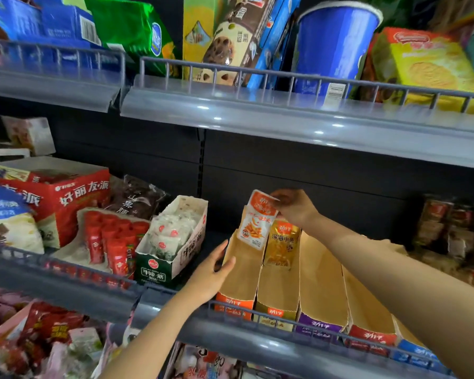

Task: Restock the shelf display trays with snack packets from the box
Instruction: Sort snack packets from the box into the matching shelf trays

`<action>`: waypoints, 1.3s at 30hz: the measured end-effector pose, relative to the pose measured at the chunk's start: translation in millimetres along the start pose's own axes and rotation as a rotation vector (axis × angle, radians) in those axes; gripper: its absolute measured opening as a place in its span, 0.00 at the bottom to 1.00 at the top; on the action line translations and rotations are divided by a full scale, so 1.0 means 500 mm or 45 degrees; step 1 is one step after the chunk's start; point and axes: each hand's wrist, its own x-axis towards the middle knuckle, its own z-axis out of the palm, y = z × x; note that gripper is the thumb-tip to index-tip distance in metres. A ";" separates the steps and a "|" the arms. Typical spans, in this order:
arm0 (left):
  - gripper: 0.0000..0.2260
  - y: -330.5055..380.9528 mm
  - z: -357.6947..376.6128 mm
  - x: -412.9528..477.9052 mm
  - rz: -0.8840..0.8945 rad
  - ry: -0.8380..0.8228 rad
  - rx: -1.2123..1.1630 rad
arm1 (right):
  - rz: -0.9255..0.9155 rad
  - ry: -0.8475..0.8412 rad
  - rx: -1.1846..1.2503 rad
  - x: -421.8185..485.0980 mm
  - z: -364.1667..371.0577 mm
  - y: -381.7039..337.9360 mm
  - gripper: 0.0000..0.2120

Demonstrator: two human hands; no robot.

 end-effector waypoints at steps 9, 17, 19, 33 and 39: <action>0.20 -0.035 -0.008 0.010 0.113 0.017 0.058 | -0.060 -0.111 -0.495 0.054 0.055 0.043 0.05; 0.20 -0.049 -0.007 0.016 0.128 0.008 0.052 | -0.020 -0.124 -0.492 0.063 0.060 0.066 0.05; 0.20 -0.051 -0.007 0.017 0.115 0.004 0.030 | 0.003 -0.170 -0.448 0.069 0.059 0.071 0.04; 0.20 -0.039 -0.006 0.011 0.126 -0.015 0.073 | -0.231 0.176 -0.597 0.033 0.085 0.109 0.08; 0.19 -0.036 -0.004 0.006 0.135 -0.004 0.048 | -0.230 0.203 -0.544 0.024 0.084 0.108 0.09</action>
